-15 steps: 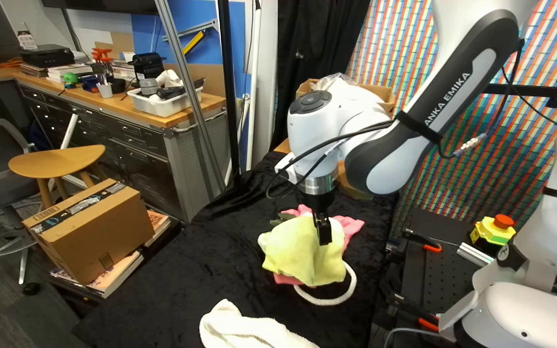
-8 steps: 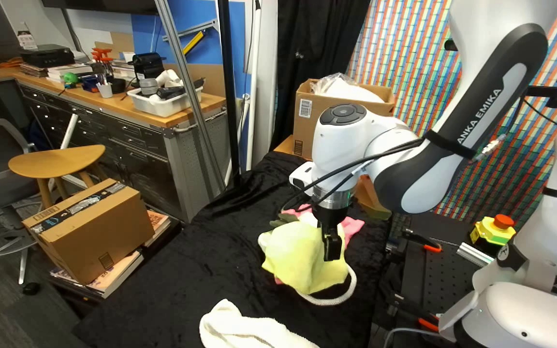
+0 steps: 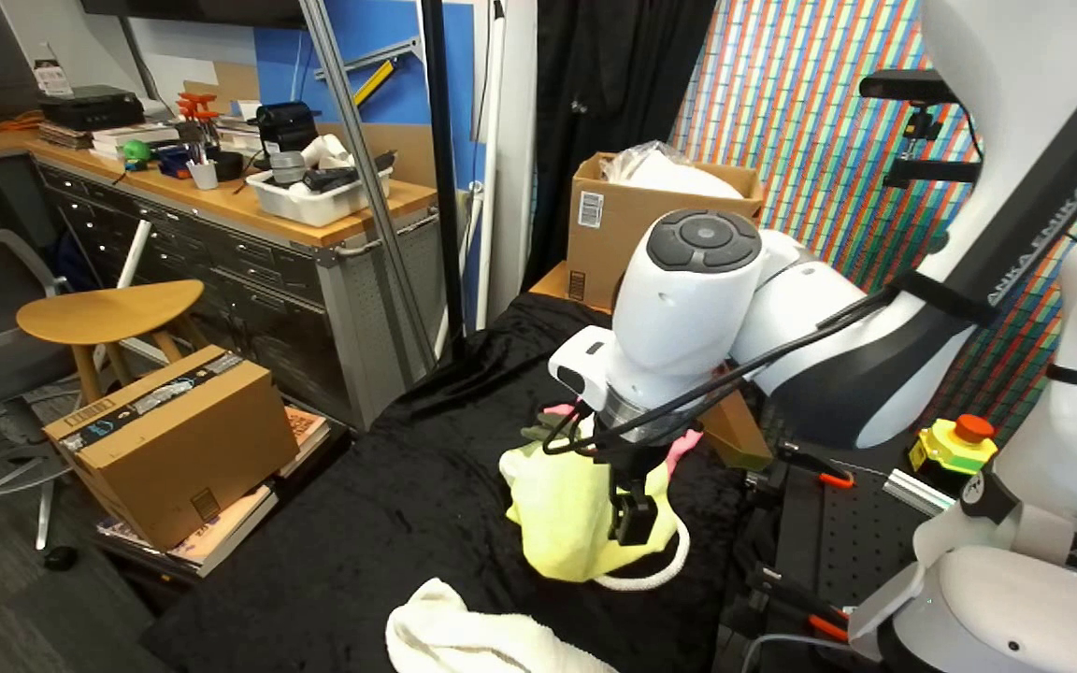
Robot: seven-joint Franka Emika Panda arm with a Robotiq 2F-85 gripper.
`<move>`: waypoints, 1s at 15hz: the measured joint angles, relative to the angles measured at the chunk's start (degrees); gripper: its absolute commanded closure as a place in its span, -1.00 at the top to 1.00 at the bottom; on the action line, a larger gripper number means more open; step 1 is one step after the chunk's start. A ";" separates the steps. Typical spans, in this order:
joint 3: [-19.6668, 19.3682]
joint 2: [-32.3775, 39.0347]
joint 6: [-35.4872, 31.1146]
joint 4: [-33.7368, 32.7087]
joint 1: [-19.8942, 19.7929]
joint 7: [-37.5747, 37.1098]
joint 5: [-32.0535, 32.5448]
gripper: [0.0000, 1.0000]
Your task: Stack the objects on the table together
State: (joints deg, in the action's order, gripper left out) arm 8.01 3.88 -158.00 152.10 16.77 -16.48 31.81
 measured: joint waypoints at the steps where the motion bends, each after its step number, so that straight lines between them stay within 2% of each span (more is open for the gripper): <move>1: 0.01 -0.98 0.05 -0.07 0.83 -3.28 3.43 1.00; 4: 0.26 -3.28 0.44 -0.17 2.50 -11.93 12.81 1.00; 7: 1.49 -3.76 0.98 -0.20 3.66 -18.54 18.67 1.00; 10: 3.26 -2.97 1.37 -0.34 5.19 -22.96 21.07 1.00; 15: 5.59 1.64 2.52 -3.38 7.44 -24.99 21.05 1.00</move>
State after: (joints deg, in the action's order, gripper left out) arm 13.60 5.51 -155.48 148.71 24.22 -41.46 52.86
